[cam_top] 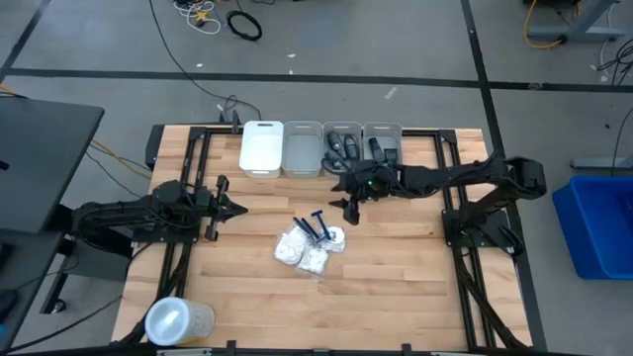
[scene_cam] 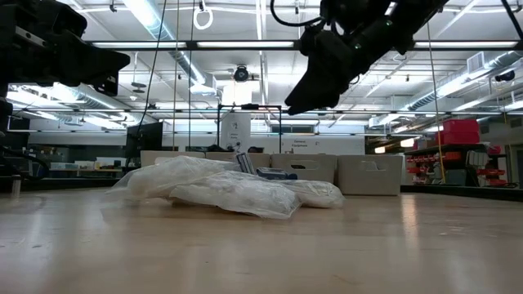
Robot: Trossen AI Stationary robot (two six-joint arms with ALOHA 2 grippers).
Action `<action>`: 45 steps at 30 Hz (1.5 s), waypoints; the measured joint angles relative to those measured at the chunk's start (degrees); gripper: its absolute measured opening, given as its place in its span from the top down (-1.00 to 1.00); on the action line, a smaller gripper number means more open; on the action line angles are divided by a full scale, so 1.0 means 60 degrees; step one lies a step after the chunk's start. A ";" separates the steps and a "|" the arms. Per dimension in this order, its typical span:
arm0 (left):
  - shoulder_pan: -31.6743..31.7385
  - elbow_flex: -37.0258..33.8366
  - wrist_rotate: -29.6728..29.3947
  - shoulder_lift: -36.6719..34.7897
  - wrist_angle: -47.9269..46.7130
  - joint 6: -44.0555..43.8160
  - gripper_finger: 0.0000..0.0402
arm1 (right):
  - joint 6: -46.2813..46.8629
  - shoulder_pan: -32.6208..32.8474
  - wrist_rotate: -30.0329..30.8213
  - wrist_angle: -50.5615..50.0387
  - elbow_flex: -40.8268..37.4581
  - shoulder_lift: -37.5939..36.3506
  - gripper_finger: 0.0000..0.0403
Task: Pick & Place Travel size toiletries
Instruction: Put the white cotton pack into the left gray bin
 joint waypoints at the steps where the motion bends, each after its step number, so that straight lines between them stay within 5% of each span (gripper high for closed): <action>1: -0.0002 -0.0001 0.0000 0.0000 0.0000 0.0000 0.92 | 0.0000 0.0053 0.0001 -0.0007 -0.0071 0.0000 -0.08; 20: 0.0002 0.0002 0.0000 -0.0003 0.0000 0.0000 0.92 | 0.0000 0.0595 -0.0391 0.0152 -0.2006 0.0000 0.13; 29: 0.0000 0.0002 0.0000 -0.0001 0.0000 0.0000 0.92 | -0.0039 0.1084 -0.0757 0.1560 -0.3182 0.0000 0.21; 38: 0.0002 0.0002 0.0000 0.0000 -0.0001 0.0000 0.92 | -0.2251 0.0977 -0.0809 0.2487 -0.3710 0.0000 0.20; 45: 0.0002 -0.0001 0.0000 0.0000 0.0000 0.0000 0.92 | -0.4133 0.0516 -0.2113 0.2993 -0.3717 0.0201 0.13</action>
